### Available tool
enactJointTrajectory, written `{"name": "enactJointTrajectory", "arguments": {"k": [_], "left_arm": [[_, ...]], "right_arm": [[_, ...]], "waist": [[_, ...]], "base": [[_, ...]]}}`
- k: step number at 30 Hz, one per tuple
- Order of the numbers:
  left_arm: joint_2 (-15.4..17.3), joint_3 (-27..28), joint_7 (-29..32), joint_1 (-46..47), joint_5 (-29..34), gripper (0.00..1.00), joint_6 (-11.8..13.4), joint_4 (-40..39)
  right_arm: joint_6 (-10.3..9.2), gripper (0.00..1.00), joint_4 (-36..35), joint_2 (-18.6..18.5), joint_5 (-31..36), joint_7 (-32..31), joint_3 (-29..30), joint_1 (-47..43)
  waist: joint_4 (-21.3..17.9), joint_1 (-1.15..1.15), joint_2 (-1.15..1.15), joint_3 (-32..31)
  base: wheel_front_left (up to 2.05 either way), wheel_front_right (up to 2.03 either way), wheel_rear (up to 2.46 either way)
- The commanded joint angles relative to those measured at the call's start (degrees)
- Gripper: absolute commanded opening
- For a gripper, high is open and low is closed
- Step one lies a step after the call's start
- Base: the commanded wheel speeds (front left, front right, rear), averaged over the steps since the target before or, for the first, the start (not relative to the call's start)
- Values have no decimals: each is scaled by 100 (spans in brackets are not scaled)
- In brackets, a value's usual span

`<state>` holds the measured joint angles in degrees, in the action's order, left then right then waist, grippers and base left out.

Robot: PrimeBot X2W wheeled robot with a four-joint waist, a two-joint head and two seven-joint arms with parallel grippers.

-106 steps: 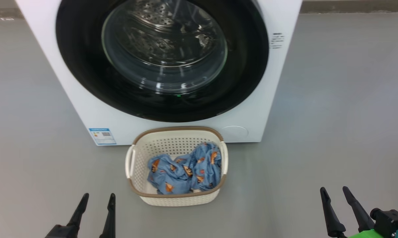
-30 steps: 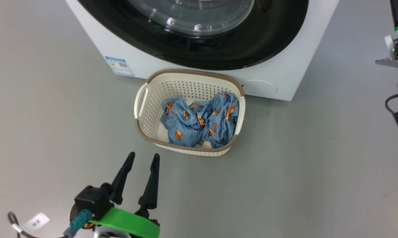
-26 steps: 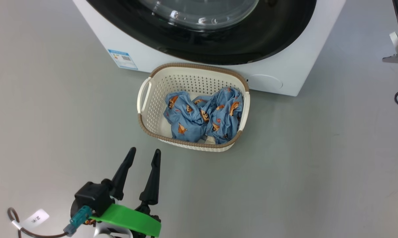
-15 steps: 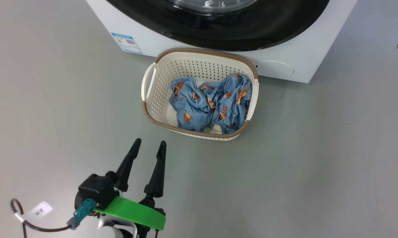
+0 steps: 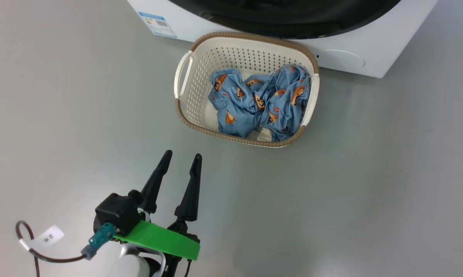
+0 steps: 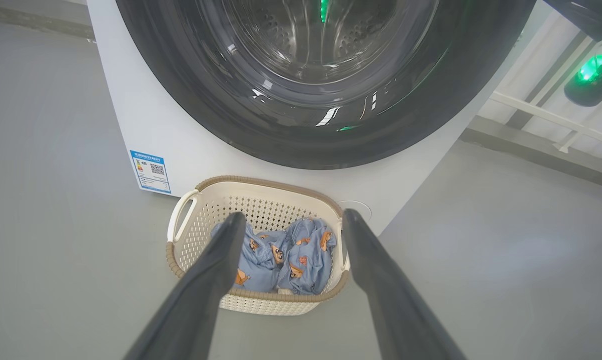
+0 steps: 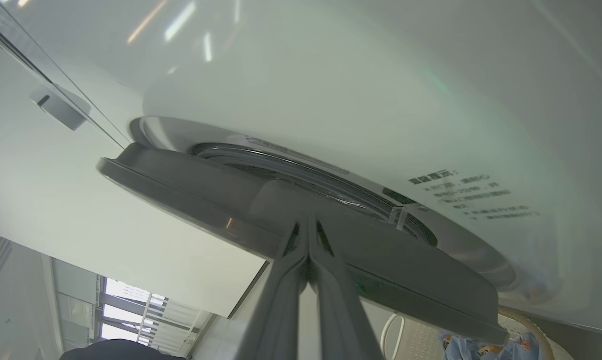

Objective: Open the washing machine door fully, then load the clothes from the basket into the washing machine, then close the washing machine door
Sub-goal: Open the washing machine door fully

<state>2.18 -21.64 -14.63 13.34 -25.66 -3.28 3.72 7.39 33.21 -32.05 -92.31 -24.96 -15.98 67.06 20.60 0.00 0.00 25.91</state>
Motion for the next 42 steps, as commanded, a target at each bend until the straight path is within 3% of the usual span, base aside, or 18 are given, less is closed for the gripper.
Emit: {"name": "enactJointTrajectory", "arguments": {"k": [1,25,42], "left_arm": [[70,154,-37,120,-29,100,38,-154],[70,-92,-37,270,-214,100,128,-280],[70,36,-37,127,-49,100,84,-152]], "right_arm": [[10,0,-108,-6,53,-55,-28,80],[10,0,175,-11,559,-92,-561,630],[10,0,-432,143,427,-144,-1095,-325]], "waist": [[66,0,0,81],[340,0,0,269],[168,0,0,-373]], "base": [[0,0,0],[0,0,0],[0,0,0]]}}
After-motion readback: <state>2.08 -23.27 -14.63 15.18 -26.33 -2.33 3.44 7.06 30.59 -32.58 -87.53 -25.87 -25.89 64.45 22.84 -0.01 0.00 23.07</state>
